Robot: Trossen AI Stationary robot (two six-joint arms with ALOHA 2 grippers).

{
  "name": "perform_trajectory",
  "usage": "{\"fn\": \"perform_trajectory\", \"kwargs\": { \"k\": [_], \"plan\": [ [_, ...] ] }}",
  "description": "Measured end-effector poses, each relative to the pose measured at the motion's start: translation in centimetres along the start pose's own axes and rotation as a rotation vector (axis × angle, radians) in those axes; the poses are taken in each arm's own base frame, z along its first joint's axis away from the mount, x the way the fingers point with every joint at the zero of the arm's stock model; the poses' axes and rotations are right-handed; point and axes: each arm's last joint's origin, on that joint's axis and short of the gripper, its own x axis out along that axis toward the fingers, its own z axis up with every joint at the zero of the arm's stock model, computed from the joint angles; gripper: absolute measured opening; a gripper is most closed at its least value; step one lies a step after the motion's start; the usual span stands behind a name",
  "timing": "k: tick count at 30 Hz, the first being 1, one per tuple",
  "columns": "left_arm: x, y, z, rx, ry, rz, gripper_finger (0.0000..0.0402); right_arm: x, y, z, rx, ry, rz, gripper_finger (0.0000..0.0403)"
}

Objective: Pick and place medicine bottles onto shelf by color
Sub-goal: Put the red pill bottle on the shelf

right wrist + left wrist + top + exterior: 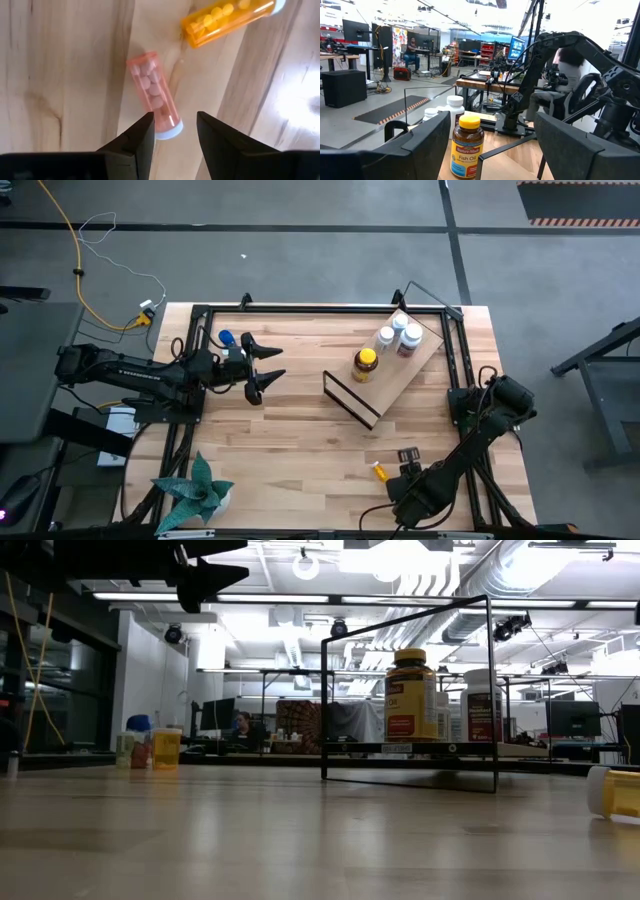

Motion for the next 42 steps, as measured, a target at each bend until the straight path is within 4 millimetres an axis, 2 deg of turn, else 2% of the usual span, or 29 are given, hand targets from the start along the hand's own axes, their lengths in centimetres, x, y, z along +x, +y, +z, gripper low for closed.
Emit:
{"fn": "perform_trajectory", "kwargs": {
  "k": [9, 15, 22, 31, 42],
  "plan": [
    [0.0, 0.0, 0.0, 0.0, 0.0, 0.0, 0.0278, 0.0, 0.3, 0.4, 0.005, -0.039, 0.035, 0.0137],
    [0.0, 0.0, 0.0, 0.0, 0.0, 0.0, 0.0278, 0.9, 0.7, 0.5, -0.026, 0.01, 0.056, 0.0137],
    [0.0, 0.0, 0.0, 0.0, 0.0, 0.0, 0.0278, 1.1, 0.7, 0.5, -0.033, 0.008, 0.057, 0.0137],
    [0.0, 0.0, 0.0, 0.0, 0.0, 0.0, 0.0278, 2.6, 0.4, -0.2, -0.033, 0.019, 0.058, 0.0137],
    [0.0, 0.0, 0.0, 0.0, 0.001, 0.0, 0.0278, 2.7, 0.4, -0.3, -0.033, 0.019, 0.057, 0.0137]
  ]
}}
